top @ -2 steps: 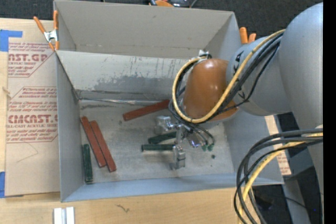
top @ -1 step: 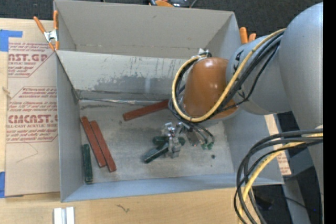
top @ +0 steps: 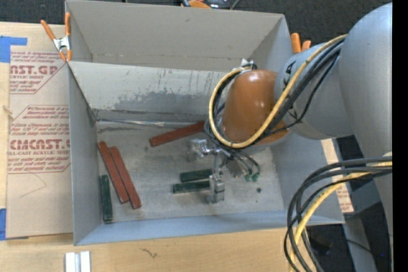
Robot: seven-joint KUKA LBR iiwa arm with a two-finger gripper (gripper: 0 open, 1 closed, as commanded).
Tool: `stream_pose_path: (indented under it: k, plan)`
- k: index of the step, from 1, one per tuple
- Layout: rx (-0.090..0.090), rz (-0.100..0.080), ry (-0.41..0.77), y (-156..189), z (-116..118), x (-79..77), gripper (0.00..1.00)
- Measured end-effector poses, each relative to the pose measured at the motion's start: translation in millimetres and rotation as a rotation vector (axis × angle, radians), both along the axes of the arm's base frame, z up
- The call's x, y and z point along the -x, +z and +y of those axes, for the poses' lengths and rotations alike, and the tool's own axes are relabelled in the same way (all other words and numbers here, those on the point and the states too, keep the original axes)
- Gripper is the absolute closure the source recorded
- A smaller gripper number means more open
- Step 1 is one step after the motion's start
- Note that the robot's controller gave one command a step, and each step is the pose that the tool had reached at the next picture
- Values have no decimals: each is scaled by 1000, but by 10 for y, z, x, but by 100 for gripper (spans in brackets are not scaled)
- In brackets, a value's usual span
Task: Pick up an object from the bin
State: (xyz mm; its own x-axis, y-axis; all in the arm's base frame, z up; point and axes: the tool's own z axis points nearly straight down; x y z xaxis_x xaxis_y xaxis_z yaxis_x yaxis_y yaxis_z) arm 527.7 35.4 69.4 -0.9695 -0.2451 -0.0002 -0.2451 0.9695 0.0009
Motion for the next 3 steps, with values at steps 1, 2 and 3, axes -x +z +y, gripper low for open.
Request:
stream_pose_path:
  k: [1,2,3]
  plan:
    - [0,0,0,0,0,0,100]
    - [4,-5,254,6,-669,-589,100]
    - [2,-11,342,1638,-506,-511,100]
